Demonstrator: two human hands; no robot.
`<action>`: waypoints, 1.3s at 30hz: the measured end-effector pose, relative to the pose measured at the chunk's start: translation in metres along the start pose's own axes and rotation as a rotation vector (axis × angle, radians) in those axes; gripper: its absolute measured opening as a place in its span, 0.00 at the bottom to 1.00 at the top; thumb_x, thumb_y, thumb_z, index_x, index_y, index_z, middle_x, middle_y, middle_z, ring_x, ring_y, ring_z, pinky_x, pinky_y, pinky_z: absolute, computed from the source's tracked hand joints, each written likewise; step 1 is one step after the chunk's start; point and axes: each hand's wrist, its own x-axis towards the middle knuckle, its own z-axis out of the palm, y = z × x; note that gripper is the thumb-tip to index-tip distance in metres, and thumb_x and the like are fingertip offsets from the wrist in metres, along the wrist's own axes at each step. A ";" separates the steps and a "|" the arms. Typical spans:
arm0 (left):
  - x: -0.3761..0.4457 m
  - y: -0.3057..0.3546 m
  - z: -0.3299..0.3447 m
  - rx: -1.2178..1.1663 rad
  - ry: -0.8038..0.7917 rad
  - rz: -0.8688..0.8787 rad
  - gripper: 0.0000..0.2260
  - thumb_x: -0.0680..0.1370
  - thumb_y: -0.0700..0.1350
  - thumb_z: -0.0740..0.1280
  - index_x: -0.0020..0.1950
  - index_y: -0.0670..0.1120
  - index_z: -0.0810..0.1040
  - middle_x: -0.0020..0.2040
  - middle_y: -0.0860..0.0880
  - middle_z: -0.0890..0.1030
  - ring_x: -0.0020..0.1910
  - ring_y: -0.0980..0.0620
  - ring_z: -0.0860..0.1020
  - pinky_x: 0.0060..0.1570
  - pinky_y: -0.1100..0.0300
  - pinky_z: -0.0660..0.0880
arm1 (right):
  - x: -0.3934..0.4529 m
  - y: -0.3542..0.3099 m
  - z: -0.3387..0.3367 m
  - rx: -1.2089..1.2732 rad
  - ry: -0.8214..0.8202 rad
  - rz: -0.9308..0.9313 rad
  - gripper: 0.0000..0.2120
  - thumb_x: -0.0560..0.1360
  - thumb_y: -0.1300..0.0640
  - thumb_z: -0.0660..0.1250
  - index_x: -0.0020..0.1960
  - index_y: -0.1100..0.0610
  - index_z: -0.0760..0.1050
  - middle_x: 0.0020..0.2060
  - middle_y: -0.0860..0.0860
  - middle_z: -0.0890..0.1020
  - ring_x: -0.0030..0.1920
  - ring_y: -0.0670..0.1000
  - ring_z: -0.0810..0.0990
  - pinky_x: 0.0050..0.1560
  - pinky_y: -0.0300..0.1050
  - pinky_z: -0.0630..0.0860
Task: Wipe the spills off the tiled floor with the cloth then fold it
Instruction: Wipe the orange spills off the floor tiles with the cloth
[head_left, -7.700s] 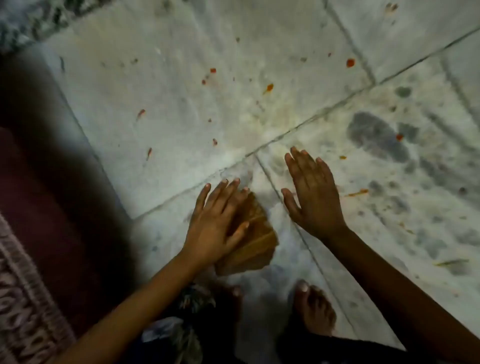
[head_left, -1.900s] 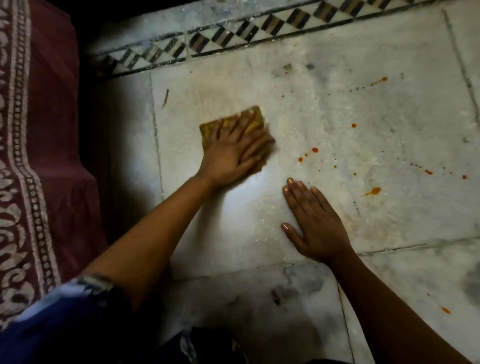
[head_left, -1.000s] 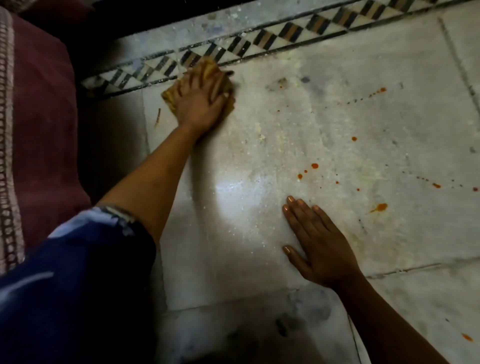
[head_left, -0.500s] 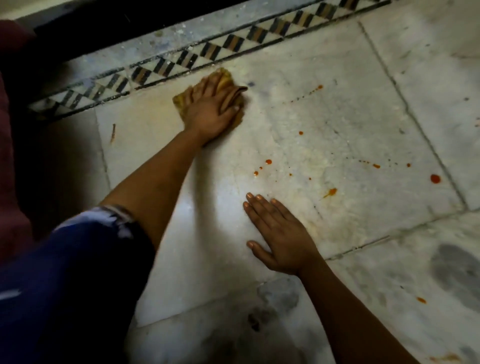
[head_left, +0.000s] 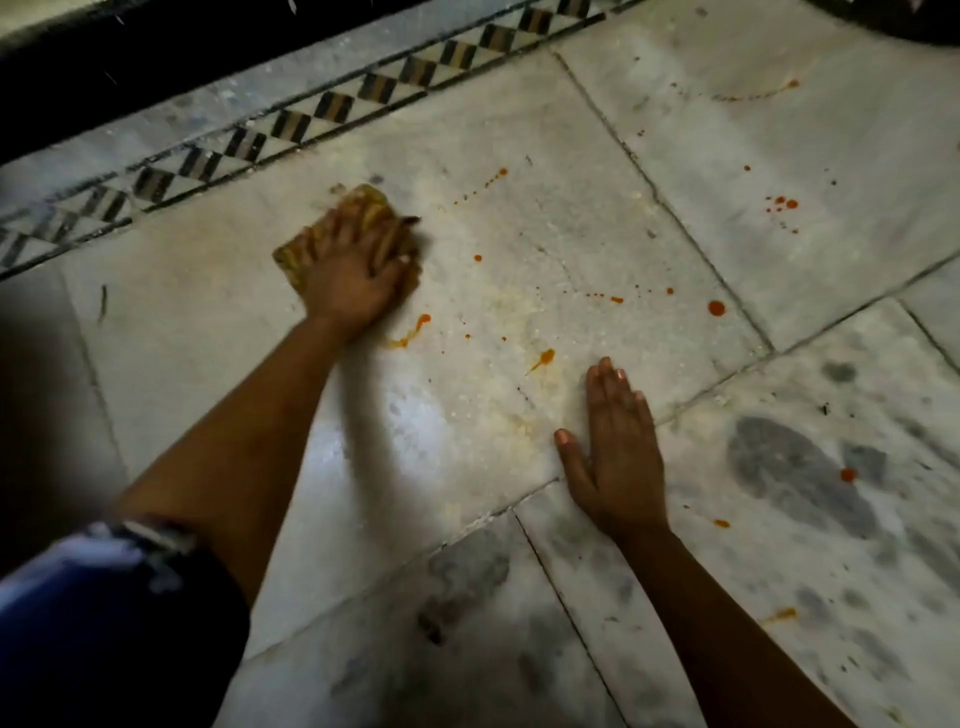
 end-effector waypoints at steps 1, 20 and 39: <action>-0.011 0.013 0.008 0.008 -0.005 0.063 0.31 0.72 0.64 0.47 0.75 0.56 0.59 0.77 0.45 0.54 0.76 0.42 0.51 0.71 0.45 0.44 | -0.001 0.003 0.000 -0.028 0.022 0.017 0.32 0.77 0.45 0.50 0.75 0.61 0.54 0.75 0.56 0.57 0.75 0.52 0.53 0.74 0.46 0.47; -0.101 0.028 0.031 0.211 -0.052 0.619 0.28 0.76 0.66 0.48 0.73 0.58 0.60 0.77 0.46 0.56 0.75 0.44 0.54 0.69 0.48 0.48 | 0.003 0.022 -0.001 -0.150 0.066 0.103 0.34 0.76 0.43 0.49 0.76 0.62 0.54 0.75 0.58 0.57 0.75 0.56 0.55 0.73 0.51 0.48; -0.062 0.080 0.032 0.129 -0.042 0.400 0.29 0.74 0.64 0.48 0.74 0.58 0.59 0.77 0.46 0.54 0.76 0.43 0.53 0.70 0.43 0.45 | 0.003 0.022 0.000 -0.141 0.030 0.113 0.34 0.77 0.43 0.48 0.76 0.62 0.52 0.75 0.58 0.55 0.75 0.55 0.53 0.74 0.51 0.47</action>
